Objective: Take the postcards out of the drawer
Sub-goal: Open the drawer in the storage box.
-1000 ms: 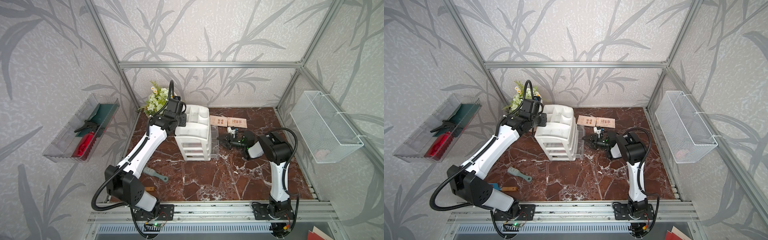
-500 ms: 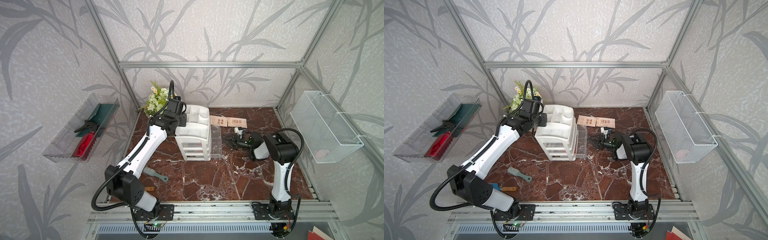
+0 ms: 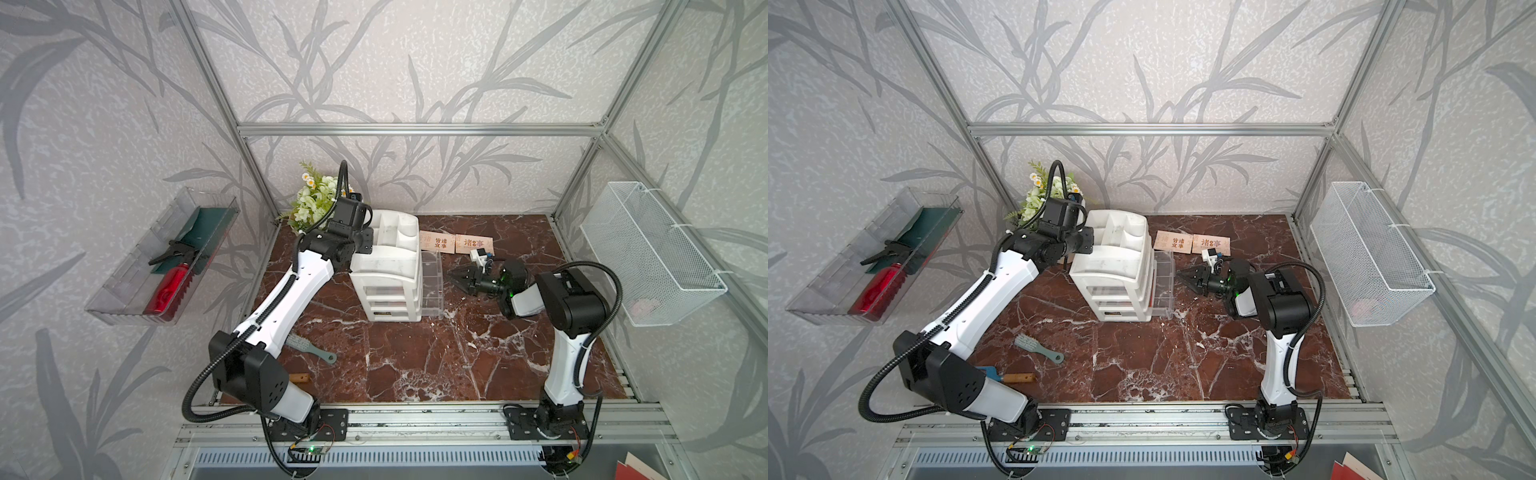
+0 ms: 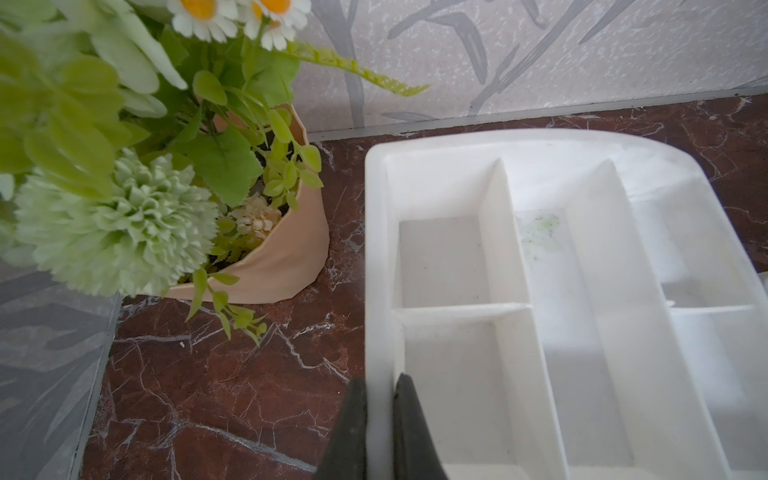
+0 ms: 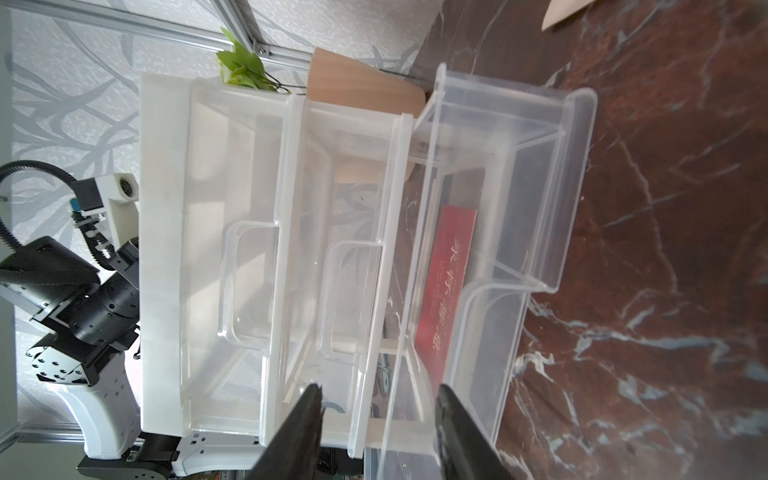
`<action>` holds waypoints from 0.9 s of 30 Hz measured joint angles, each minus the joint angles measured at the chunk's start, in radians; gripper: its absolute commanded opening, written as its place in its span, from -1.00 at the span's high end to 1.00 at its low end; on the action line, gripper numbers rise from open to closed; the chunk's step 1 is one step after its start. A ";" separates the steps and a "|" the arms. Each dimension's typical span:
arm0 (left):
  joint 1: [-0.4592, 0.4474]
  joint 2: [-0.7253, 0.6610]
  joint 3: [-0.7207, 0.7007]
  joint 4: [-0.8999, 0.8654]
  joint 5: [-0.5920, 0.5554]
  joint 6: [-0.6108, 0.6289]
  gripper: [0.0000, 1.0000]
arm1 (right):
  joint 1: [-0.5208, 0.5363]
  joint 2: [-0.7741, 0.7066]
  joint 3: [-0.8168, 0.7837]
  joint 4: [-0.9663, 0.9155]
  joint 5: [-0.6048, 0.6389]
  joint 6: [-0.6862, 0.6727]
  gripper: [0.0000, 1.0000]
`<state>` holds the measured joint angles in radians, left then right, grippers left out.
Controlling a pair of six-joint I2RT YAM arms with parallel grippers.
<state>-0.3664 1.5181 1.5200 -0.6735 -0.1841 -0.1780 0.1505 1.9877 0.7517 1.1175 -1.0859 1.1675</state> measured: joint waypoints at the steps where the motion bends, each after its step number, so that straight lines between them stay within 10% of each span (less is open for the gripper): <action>1: 0.000 -0.002 0.000 -0.002 0.003 0.000 1.00 | 0.001 -0.035 0.005 -0.079 0.009 -0.053 0.10; 12: -0.001 -0.005 0.002 -0.005 0.053 0.001 1.00 | 0.034 -0.336 0.205 -0.981 0.286 -0.608 0.08; 27: -0.005 -0.020 -0.011 -0.009 0.013 -0.024 1.00 | 0.243 -0.309 0.378 -1.361 0.590 -0.735 0.15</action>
<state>-0.3714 1.4982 1.5093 -0.6823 -0.1715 -0.2024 0.3935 1.6783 1.1301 -0.2432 -0.4961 0.4320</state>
